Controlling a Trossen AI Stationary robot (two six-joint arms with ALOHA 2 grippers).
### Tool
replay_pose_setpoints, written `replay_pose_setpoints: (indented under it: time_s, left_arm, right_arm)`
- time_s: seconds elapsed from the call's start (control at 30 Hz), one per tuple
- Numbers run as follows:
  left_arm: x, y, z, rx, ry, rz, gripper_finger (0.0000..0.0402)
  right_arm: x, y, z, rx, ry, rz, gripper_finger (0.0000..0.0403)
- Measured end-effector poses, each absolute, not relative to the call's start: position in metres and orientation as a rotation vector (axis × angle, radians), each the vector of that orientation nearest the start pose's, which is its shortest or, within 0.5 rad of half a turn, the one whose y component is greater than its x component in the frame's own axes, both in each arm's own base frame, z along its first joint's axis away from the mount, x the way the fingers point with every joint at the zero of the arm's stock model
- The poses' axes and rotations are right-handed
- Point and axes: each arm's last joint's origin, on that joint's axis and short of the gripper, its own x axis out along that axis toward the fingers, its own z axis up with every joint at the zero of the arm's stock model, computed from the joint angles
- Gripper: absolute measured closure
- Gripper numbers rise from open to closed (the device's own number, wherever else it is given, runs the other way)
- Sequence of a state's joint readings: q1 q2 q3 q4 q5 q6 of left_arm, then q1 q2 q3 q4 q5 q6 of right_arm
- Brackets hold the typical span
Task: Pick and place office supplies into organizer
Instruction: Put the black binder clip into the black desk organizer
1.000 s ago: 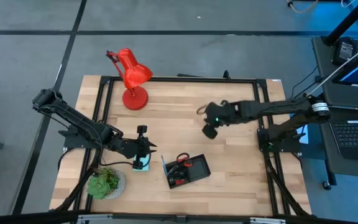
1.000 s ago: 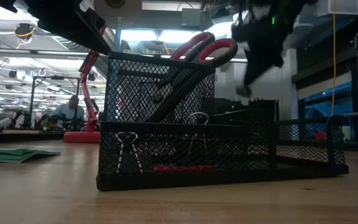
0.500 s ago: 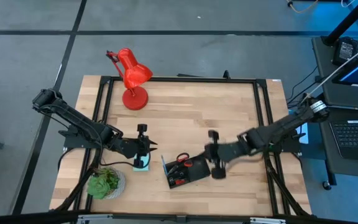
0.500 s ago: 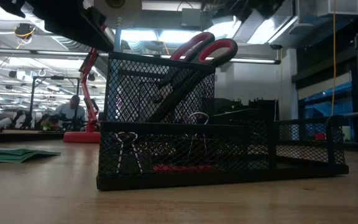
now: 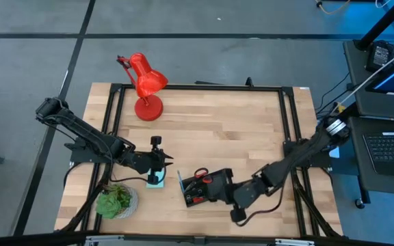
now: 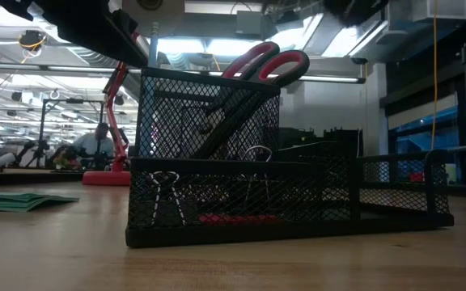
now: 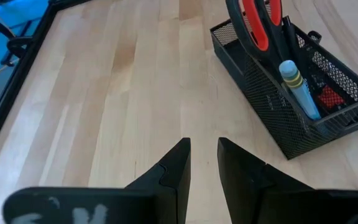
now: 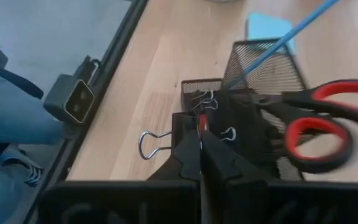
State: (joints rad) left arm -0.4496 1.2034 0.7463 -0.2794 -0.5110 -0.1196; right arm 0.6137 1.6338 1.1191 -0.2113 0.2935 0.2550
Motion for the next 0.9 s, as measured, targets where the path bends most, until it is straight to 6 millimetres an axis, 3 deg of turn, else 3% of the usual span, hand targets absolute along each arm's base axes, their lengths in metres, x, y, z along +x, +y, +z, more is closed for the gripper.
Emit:
replay_pose_setpoints:
  time_s: [0.2, 0.43, 0.9]
  left_arm:
    - [0.223, -0.092, 0.233, 0.211, 0.646, 0.102, 0.0327]
    - [0.223, -0.092, 0.233, 0.214, 0.646, 0.101, 0.0327]
    - [0.223, -0.092, 0.233, 0.210, 0.647, 0.102, 0.0327]
  right_arm:
    - [0.306, 0.206, 0.206, -0.080, 0.706, 0.243, 0.0403]
    - [0.321, 0.209, 0.190, -0.067, 0.669, 0.292, 0.0403]
    - [0.343, 0.189, 0.164, -0.056, 0.715, 0.246, 0.0403]
